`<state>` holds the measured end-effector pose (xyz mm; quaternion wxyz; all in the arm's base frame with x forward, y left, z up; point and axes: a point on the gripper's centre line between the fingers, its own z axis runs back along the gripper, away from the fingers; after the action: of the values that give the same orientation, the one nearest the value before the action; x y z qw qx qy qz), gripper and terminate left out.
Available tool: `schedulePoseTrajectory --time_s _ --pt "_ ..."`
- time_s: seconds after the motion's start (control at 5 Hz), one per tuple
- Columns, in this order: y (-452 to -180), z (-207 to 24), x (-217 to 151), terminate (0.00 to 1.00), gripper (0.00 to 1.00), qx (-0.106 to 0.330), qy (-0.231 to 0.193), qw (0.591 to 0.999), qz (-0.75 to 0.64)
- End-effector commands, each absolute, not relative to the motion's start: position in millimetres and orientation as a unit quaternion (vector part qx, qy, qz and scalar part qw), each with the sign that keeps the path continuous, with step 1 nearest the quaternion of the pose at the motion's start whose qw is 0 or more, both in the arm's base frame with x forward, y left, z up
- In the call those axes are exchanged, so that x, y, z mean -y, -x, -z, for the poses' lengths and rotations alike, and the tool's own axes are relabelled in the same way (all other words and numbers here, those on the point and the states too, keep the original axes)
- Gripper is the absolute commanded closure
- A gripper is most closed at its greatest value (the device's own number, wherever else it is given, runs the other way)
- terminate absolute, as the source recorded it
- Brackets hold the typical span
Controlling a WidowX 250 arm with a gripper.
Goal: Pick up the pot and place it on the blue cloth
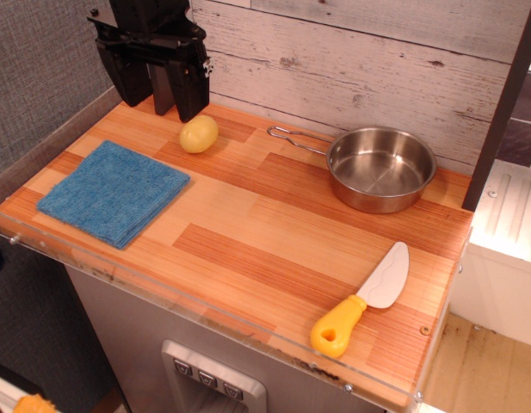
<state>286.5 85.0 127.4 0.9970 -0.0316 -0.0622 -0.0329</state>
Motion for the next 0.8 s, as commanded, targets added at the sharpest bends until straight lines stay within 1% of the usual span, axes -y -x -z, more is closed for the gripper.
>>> schedulePoseTrajectory --time_s 0.0,0.2,0.4,0.6 --pt "-287 -127 -85 0.0 0.0 0.062 0.032 0.997 0.033" --pt "-303 -125 -61 0.0 0.0 0.064 0.044 0.994 0.071" --pt "-317 -119 -19 0.0 0.0 0.06 0.072 0.987 0.133" --pt "-327 -111 23 0.0 0.0 0.063 0.068 0.981 0.173"
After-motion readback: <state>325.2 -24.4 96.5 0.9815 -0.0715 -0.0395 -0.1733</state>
